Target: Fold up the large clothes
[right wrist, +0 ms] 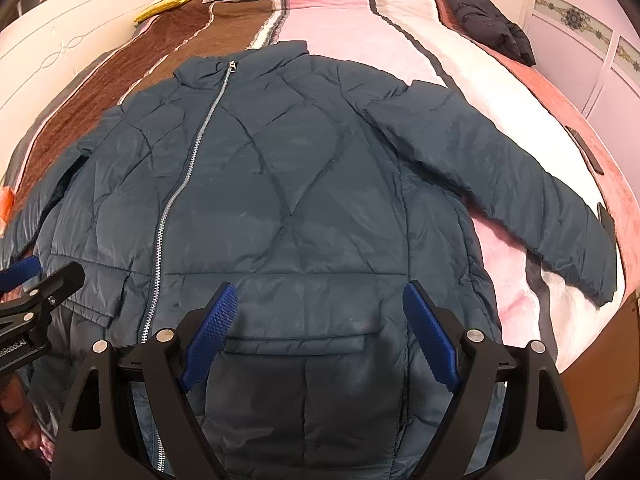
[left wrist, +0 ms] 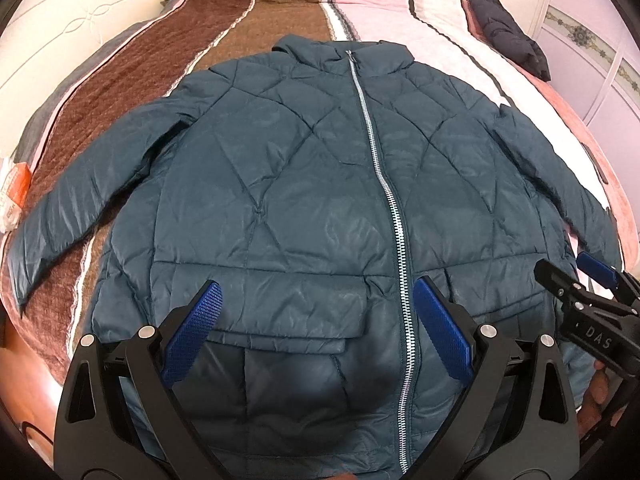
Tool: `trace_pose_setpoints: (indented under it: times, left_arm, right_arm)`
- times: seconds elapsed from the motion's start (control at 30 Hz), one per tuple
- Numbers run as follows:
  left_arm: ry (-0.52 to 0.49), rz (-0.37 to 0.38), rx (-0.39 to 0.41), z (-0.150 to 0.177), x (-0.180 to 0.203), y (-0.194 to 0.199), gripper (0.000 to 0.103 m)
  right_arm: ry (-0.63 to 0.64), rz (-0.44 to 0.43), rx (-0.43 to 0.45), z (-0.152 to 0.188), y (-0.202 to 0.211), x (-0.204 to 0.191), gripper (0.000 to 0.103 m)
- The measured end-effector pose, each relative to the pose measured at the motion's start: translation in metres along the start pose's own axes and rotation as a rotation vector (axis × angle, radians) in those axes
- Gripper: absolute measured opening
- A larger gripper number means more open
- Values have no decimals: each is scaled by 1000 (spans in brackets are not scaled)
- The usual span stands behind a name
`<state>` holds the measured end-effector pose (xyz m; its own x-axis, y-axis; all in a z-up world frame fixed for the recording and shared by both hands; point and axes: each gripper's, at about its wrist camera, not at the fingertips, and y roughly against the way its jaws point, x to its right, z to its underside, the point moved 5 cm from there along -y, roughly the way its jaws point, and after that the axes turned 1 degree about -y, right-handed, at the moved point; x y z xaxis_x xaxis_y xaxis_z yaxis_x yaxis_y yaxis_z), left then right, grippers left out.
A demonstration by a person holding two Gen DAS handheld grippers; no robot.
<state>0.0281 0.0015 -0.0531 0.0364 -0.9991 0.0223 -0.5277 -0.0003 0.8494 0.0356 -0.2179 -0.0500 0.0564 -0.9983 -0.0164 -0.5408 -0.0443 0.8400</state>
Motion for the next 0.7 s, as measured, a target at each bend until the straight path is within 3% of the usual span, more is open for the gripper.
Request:
trace_pose_setpoints:
  times: [0.43, 0.7]
  left_arm:
    - [-15, -43, -17, -3, -3, -5, 96]
    - [-2, -23, -30, -4, -6, -11, 96]
  right_arm:
    - [-79, 18, 4, -1, 2, 41, 83]
    - [-272, 51, -8, 2, 2, 108, 83]
